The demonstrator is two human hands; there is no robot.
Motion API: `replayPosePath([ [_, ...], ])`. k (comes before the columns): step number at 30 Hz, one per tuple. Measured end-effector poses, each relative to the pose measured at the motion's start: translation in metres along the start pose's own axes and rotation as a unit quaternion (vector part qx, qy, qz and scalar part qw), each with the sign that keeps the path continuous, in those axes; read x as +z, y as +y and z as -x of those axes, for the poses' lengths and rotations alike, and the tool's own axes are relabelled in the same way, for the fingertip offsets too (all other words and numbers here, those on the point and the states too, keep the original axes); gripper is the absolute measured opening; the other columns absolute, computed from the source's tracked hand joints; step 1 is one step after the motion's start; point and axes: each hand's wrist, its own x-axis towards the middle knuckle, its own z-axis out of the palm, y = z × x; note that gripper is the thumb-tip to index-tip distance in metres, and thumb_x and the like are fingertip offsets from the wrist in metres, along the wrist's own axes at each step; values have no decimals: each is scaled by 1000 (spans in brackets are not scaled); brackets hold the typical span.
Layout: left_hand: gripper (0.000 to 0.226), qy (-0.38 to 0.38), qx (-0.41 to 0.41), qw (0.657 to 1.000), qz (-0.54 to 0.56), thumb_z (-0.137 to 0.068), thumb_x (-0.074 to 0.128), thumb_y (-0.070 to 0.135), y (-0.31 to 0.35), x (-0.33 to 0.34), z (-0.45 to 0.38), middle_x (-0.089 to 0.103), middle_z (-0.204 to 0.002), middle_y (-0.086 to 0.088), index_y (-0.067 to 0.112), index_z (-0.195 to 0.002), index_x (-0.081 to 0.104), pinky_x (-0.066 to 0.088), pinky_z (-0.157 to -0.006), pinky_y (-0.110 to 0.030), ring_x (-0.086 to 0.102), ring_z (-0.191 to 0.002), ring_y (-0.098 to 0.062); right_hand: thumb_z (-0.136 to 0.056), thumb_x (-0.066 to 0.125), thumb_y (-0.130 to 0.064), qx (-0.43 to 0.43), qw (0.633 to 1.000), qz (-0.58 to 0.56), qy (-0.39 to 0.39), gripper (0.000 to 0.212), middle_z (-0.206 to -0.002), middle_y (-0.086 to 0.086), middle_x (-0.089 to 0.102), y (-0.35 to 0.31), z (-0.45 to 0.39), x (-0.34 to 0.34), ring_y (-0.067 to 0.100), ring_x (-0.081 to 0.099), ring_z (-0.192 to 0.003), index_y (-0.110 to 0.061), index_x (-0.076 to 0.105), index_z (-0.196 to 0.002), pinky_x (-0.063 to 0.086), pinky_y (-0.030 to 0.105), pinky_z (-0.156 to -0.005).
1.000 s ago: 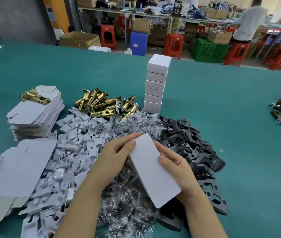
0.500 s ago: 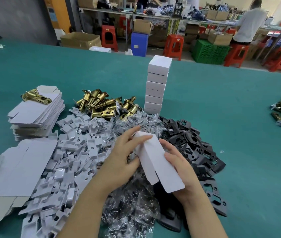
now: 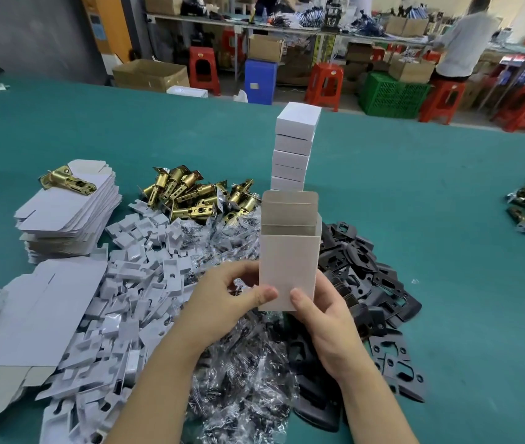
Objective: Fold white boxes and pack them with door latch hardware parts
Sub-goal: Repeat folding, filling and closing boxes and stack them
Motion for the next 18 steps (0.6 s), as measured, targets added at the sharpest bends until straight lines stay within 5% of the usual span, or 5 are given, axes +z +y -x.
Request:
replayPosePath([
  [5, 43, 13, 1, 998, -62, -69, 67, 71, -3, 1, -2, 69, -106, 30, 59, -110, 64, 52, -86, -32, 63, -100, 4, -85, 81, -47, -8, 1000, -7, 8, 54, -130, 11, 69, -1, -1, 3, 34, 66, -121, -31, 64, -133, 55, 52, -102],
  [10, 31, 13, -12, 998, -54, -83, 64, 71, -6, -3, -3, 70, -100, 28, 55, -110, 65, 51, -72, -23, 66, -87, 3, -84, 80, -40, -1, 999, -21, 38, 47, -128, 11, 71, 2, -3, 3, 33, 68, -117, -30, 67, -128, 59, 47, -96],
  [14, 35, 22, -40, 999, -12, -83, 52, 71, 0, -4, -3, 74, -92, 15, 47, -100, 71, 62, -66, -37, 69, -74, -9, -88, 76, -31, 0, 997, -44, 66, 45, -125, 11, 72, 5, -6, 0, 33, 70, -114, -22, 64, -130, 61, 41, -89],
  [18, 28, 64, -53, 993, -80, -101, 50, 45, -2, -5, -9, 63, -61, 12, 35, -80, 67, 43, -47, -23, 48, -46, -2, -88, 72, -26, 7, 994, -63, 84, 49, -125, 10, 72, 8, -9, -1, 32, 70, -114, -15, 58, -134, 62, 39, -87],
])
